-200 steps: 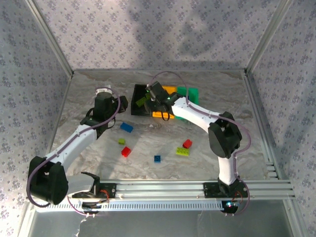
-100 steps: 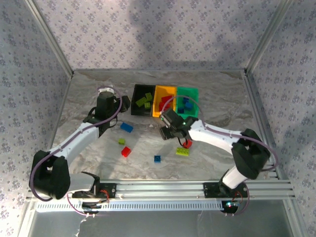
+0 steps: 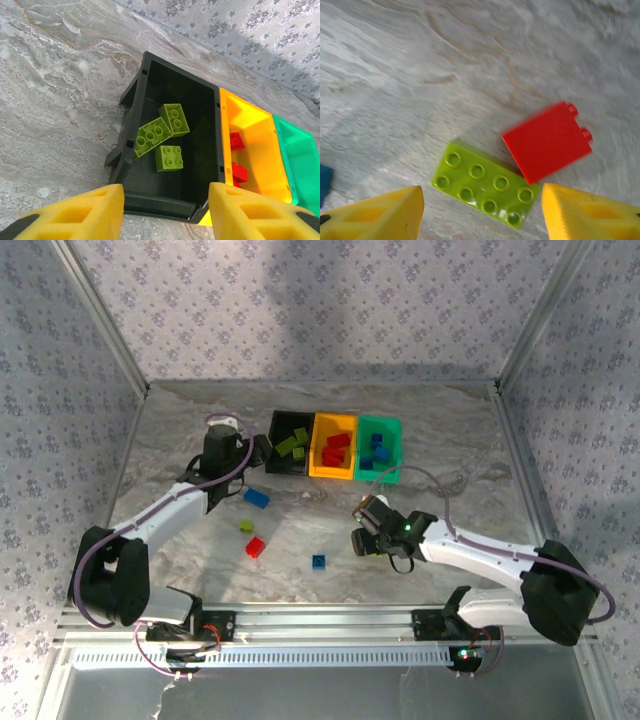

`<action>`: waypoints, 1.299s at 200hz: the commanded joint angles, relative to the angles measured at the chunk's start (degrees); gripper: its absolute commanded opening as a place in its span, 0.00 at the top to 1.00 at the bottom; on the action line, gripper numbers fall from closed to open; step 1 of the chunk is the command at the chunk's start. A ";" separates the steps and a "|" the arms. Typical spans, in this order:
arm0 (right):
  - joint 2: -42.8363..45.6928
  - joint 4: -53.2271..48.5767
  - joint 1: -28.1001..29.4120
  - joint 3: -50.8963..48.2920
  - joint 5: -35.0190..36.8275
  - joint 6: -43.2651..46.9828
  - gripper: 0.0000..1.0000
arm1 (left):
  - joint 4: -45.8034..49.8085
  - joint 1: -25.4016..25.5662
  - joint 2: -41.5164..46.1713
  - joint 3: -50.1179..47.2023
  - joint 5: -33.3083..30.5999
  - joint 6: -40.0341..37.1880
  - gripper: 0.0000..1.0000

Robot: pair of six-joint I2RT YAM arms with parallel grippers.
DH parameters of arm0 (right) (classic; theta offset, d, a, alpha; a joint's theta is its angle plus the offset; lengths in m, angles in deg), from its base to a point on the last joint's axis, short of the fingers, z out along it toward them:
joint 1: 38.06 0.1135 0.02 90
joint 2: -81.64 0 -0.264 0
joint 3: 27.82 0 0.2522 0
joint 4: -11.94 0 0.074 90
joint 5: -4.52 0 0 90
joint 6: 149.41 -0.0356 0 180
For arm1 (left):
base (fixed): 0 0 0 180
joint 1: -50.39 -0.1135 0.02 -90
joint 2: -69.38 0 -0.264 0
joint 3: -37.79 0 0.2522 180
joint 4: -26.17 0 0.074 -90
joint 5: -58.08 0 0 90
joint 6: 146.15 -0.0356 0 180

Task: Sort the legos into containers by color
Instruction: Move the lego to the bottom-center of the table.

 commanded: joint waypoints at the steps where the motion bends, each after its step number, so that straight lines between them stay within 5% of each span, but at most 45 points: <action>1: 0.97 1.41 -0.24 -2.63 -0.99 -7.35 0.34 | -2.38 0.43 -0.53 2.54 0.92 0.53 0.52; 100: -10.87 5.28 2.43 1.69 -0.04 -9.30 0.33 | -2.41 0.59 0.60 2.28 0.92 0.35 0.52; 176: -21.08 2.87 5.63 10.00 3.56 -7.68 0.20 | -0.95 0.56 1.23 2.83 0.92 -0.26 0.52; 260: -25.09 6.34 8.44 15.93 -0.87 -2.64 0.20 | -0.36 0.56 2.26 2.61 0.54 -0.62 0.52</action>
